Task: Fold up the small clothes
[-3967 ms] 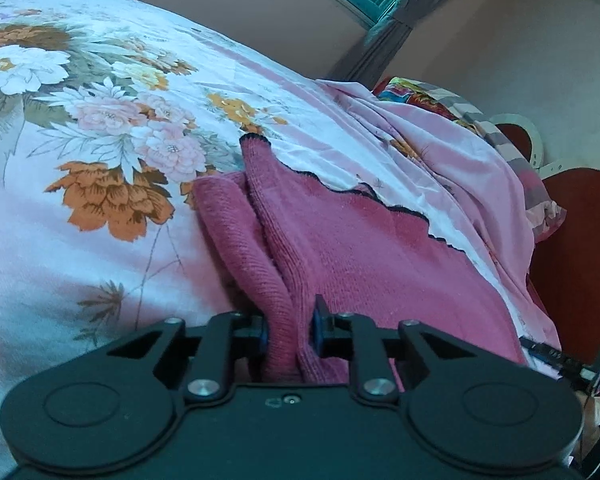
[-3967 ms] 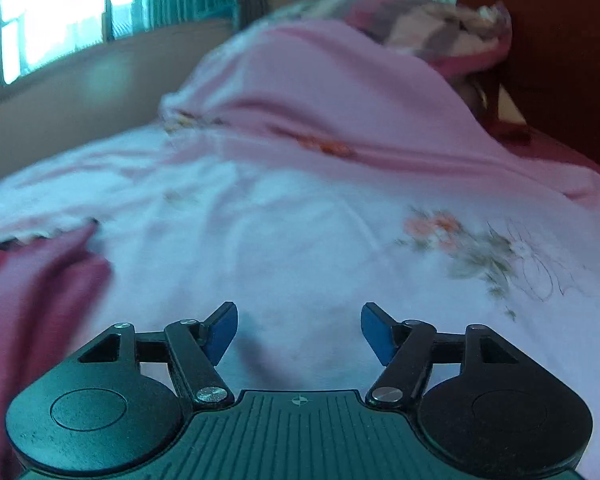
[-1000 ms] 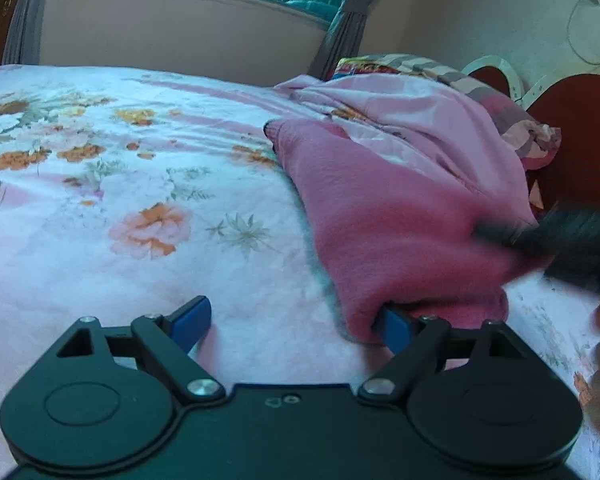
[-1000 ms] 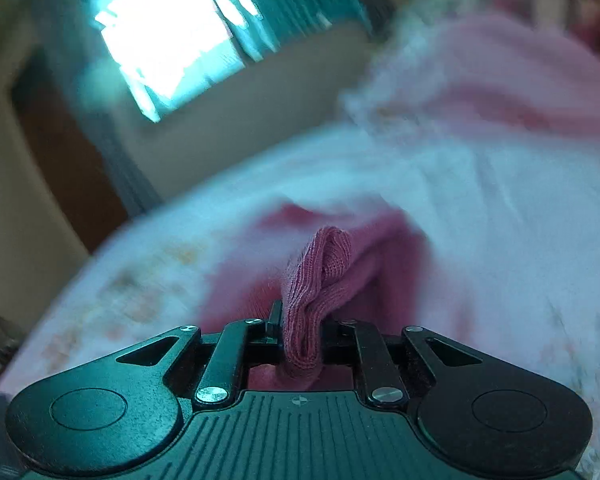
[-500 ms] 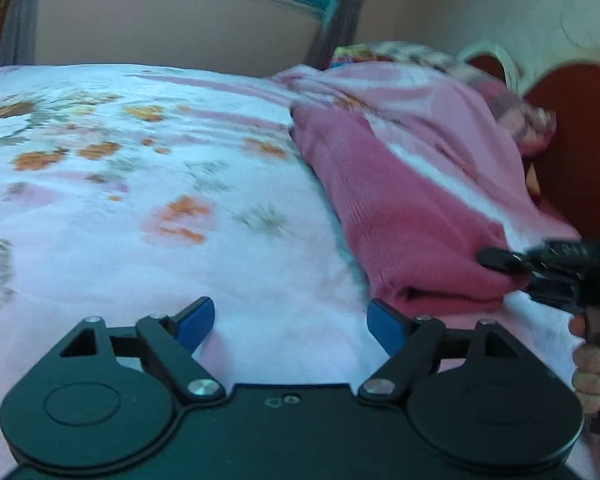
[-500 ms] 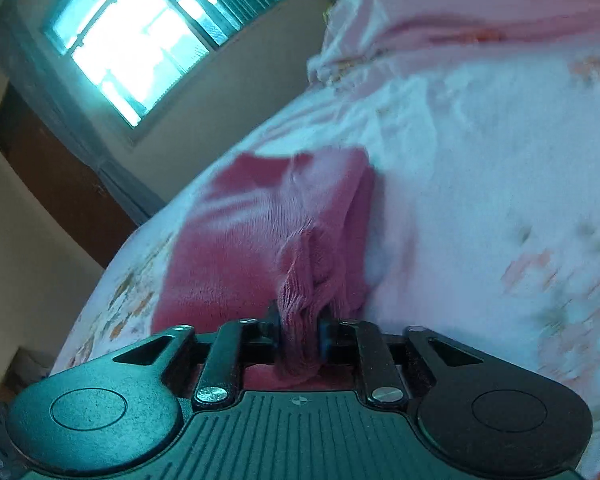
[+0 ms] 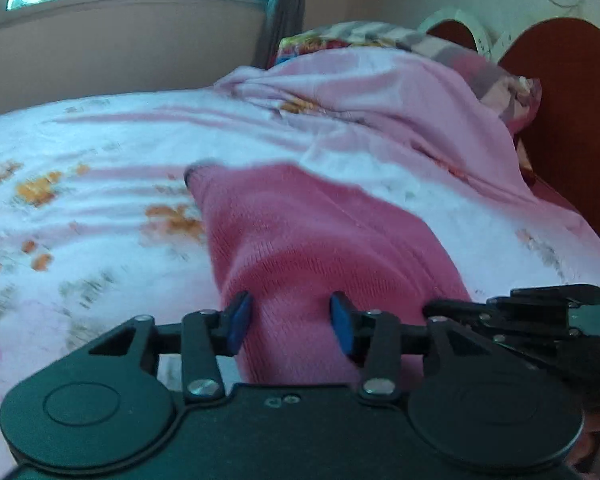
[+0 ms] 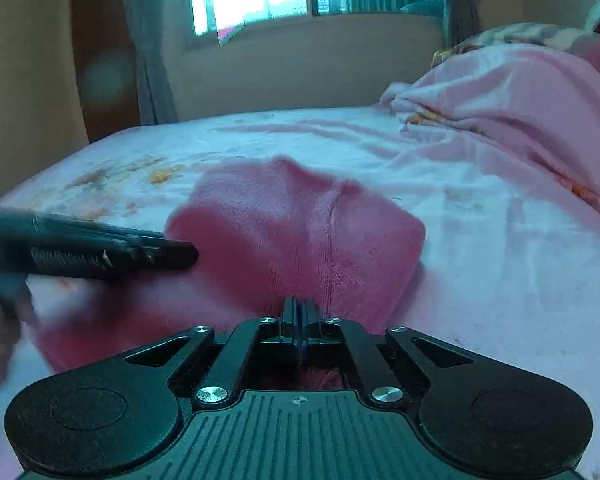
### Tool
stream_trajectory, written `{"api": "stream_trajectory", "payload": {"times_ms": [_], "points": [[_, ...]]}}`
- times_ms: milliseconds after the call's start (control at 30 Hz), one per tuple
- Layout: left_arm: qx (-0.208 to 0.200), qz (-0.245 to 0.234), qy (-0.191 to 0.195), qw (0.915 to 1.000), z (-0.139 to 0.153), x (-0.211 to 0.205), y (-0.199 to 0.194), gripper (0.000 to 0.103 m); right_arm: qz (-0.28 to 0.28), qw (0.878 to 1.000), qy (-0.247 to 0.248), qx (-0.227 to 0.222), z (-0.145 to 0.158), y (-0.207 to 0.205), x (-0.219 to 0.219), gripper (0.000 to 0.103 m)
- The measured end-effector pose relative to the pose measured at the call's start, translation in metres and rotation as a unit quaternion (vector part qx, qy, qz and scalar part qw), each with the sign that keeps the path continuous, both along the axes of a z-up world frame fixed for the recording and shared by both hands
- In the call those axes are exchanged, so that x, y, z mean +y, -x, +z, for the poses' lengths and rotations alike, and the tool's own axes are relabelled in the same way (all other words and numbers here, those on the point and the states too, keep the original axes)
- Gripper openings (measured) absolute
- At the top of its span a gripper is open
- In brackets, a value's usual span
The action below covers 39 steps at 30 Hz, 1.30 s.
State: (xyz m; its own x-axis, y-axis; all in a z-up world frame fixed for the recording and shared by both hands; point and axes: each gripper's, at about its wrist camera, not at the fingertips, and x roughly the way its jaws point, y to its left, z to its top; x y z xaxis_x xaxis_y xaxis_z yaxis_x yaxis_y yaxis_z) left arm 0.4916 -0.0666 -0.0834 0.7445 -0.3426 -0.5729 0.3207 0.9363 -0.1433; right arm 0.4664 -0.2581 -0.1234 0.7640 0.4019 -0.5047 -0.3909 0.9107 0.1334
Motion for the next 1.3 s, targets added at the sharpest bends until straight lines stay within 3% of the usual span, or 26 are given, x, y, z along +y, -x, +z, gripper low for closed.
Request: {"api": "stream_trajectory", "payload": {"times_ms": [133, 267, 333, 400, 467, 500, 533, 567, 600, 667, 767, 833, 900, 967, 1033, 1133, 1267, 1300], "points": [[-0.004, -0.002, 0.010, 0.9999, 0.002, 0.008, 0.003, 0.044, -0.006, 1.000, -0.028, 0.003, 0.000, 0.002, -0.006, 0.000], [-0.062, 0.013, 0.005, 0.9980, 0.032, 0.022, 0.002, 0.041, -0.017, 0.998, -0.059, -0.033, 0.034, -0.007, -0.019, 0.000], [-0.050, 0.015, 0.013, 0.9986, 0.035, 0.020, -0.019, 0.041, -0.027, 0.997, -0.068, -0.030, 0.044, -0.021, -0.020, 0.000], [-0.039, 0.021, -0.005, 0.9990, 0.029, 0.012, -0.041, 0.044, -0.036, 0.996, -0.074, -0.021, 0.049, -0.044, -0.022, 0.000], [-0.010, 0.020, -0.061, 0.9979, 0.008, 0.000, -0.065, 0.047, -0.043, 0.997, -0.058, 0.017, 0.039, -0.073, -0.020, 0.000], [-0.008, 0.017, -0.086, 0.9961, -0.004, -0.003, -0.070, 0.055, -0.047, 0.997, -0.039, 0.048, 0.027, -0.084, -0.021, 0.000], [-0.008, 0.015, -0.079, 0.9967, -0.010, -0.001, -0.071, 0.062, -0.049, 0.996, -0.028, 0.070, 0.011, -0.094, -0.022, 0.000], [0.001, 0.018, -0.060, 0.9980, -0.007, 0.007, -0.075, 0.062, -0.044, 0.996, -0.036, 0.063, 0.006, -0.095, -0.027, 0.000], [0.004, 0.016, -0.036, 0.9992, 0.000, 0.017, -0.076, 0.059, -0.041, 0.996, -0.041, 0.064, 0.007, -0.096, -0.031, 0.000], [-0.028, 0.033, -0.014, 0.9990, 0.017, 0.035, -0.074, 0.055, -0.041, 0.997, -0.050, 0.048, 0.020, -0.091, -0.035, 0.000], [-0.033, 0.046, -0.010, 0.9983, 0.023, 0.044, -0.091, 0.054, -0.046, 0.997, -0.069, 0.011, 0.030, -0.089, -0.033, 0.000], [-0.017, 0.048, -0.019, 0.9985, 0.015, 0.042, -0.106, 0.058, -0.041, 0.996, -0.073, 0.016, 0.028, -0.101, -0.027, 0.000], [0.016, 0.055, -0.044, 0.9974, -0.005, 0.037, -0.120, 0.068, -0.048, 0.997, -0.018, 0.059, 0.007, -0.120, -0.015, 0.000], [0.021, 0.061, -0.037, 0.9973, -0.006, 0.042, -0.120, 0.070, -0.052, 0.997, -0.034, 0.054, -0.003, -0.120, -0.022, 0.000], [0.025, 0.061, -0.012, 0.9977, 0.007, 0.051, -0.109, 0.060, -0.059, 0.995, -0.057, 0.063, 0.000, -0.117, -0.030, 0.000], [-0.012, 0.033, 0.002, 0.9994, 0.028, 0.062, -0.057, 0.060, -0.071, 0.993, -0.090, 0.024, 0.018, -0.078, -0.047, 0.000], [-0.020, 0.016, 0.013, 0.9996, 0.026, 0.065, 0.009, 0.060, -0.034, 0.994, -0.107, 0.003, 0.034, -0.004, -0.055, 0.001], [-0.023, 0.011, 0.024, 0.9994, 0.023, 0.064, 0.024, 0.060, -0.031, 0.994, -0.105, 0.000, 0.037, 0.009, -0.053, 0.019]]}}
